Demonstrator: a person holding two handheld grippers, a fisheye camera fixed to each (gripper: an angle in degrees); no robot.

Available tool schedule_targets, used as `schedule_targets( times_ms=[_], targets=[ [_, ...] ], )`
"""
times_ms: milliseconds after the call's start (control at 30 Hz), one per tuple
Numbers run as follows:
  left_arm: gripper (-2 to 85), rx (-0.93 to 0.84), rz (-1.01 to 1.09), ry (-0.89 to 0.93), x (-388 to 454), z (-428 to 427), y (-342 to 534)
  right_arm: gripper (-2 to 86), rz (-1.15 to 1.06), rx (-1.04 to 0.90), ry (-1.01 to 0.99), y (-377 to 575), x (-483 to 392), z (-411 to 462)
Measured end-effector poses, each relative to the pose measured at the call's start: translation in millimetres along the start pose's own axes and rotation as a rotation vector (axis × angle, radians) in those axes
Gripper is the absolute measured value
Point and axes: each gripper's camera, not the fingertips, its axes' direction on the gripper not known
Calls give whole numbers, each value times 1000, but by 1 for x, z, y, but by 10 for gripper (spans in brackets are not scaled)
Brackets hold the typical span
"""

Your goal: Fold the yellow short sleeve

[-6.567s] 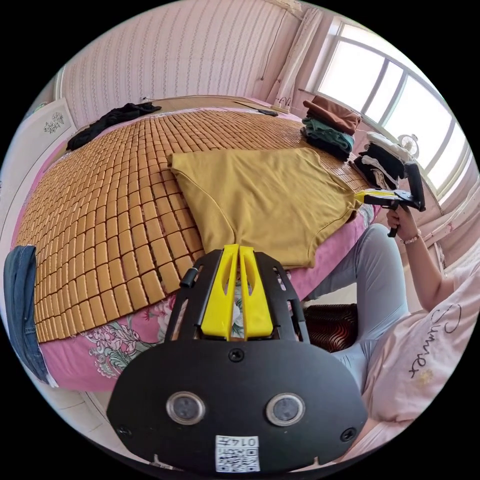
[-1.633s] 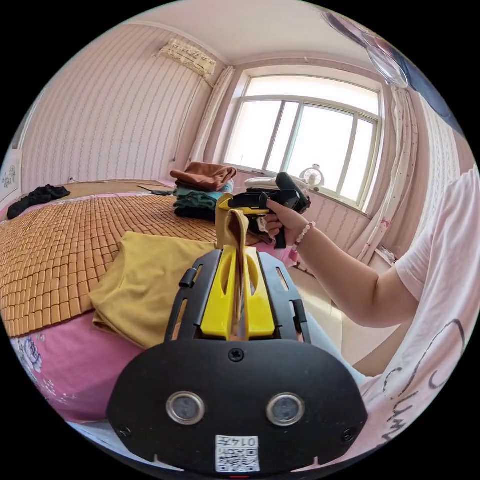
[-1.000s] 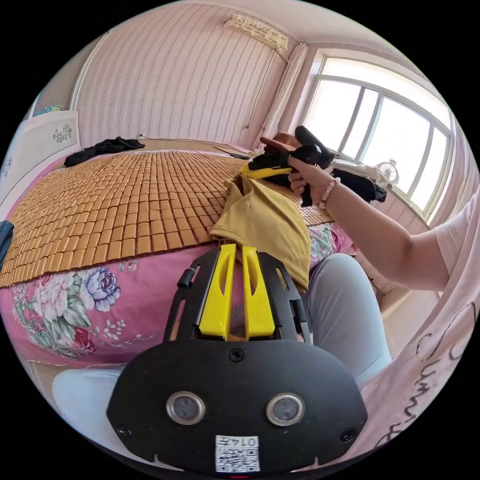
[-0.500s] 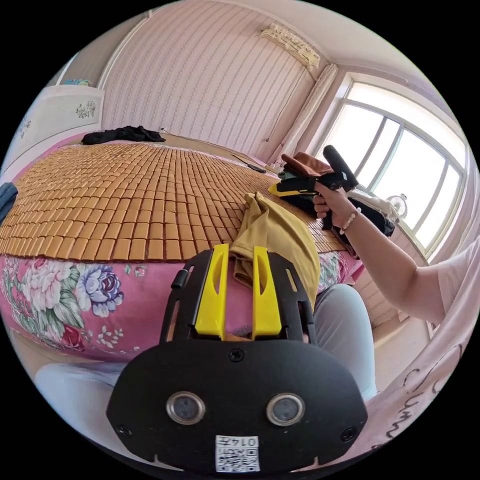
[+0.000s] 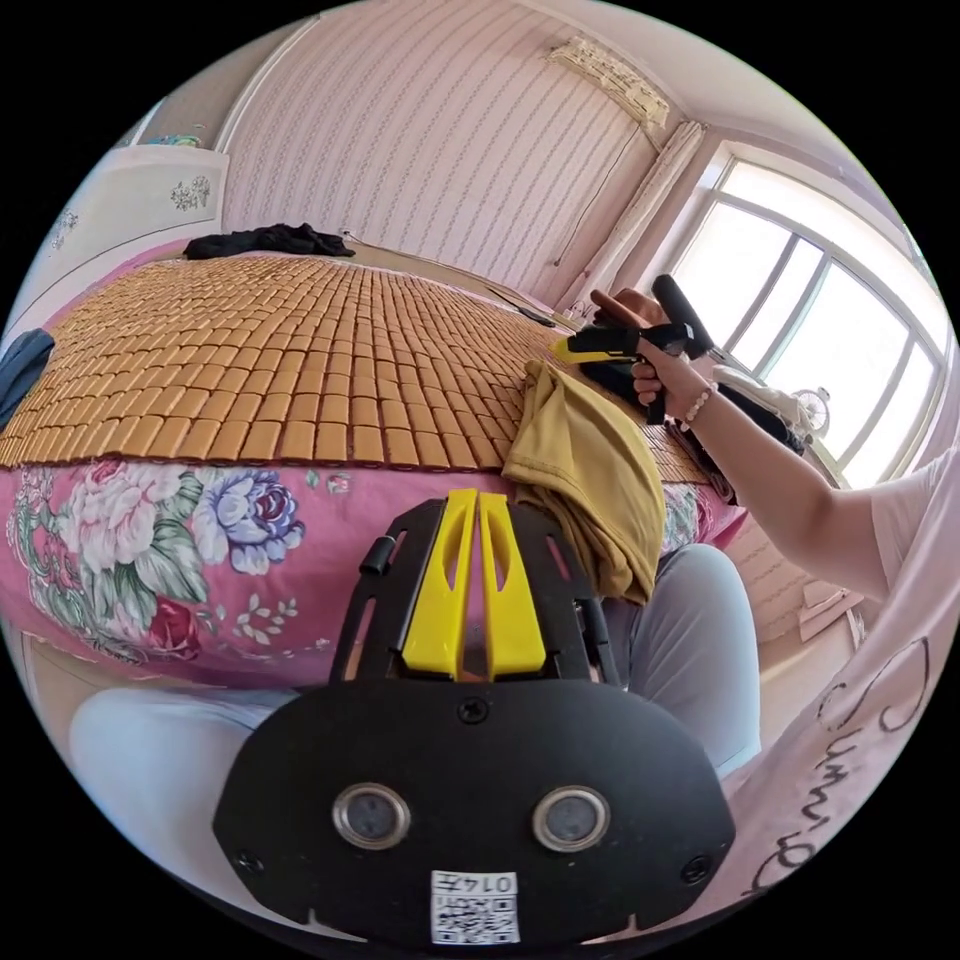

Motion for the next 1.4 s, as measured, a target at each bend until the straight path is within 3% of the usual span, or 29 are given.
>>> schedule_targets(
  times_ms=[67, 267, 367, 600, 700, 767, 933, 1167, 1400],
  targets=[
    [106, 4, -9, 64, 2, -3, -5, 83, -23, -21, 37, 0, 5, -3],
    [169, -34, -96, 165, 10, 12, -15, 134, -113, -149, 32, 2, 11, 17],
    [140, -35, -90, 133, 15, 14, -15, 140, -146, -175, -12, 5, 13, 26],
    [48, -58, -37, 129, 15, 6, -8, 55, -244, -192, -186, 17, 9, 30],
    [41, 38, 43, 164, 22, -22, 2, 40, -292, -71, -217, 38, 9, 3],
    [40, 116, 184, 119, 44, -54, 13, 34, -321, 41, -266, 56, 7, -22],
    [39, 247, 304, 83, 67, -126, 28, 26, -380, 255, -344, 94, -23, -93],
    [38, 464, 237, -115, 38, -263, 51, 23, -568, 362, -367, 74, -132, -131],
    [37, 626, 98, -411, -11, -381, 87, 22, -763, 352, -525, 8, -287, -86]
  ],
)
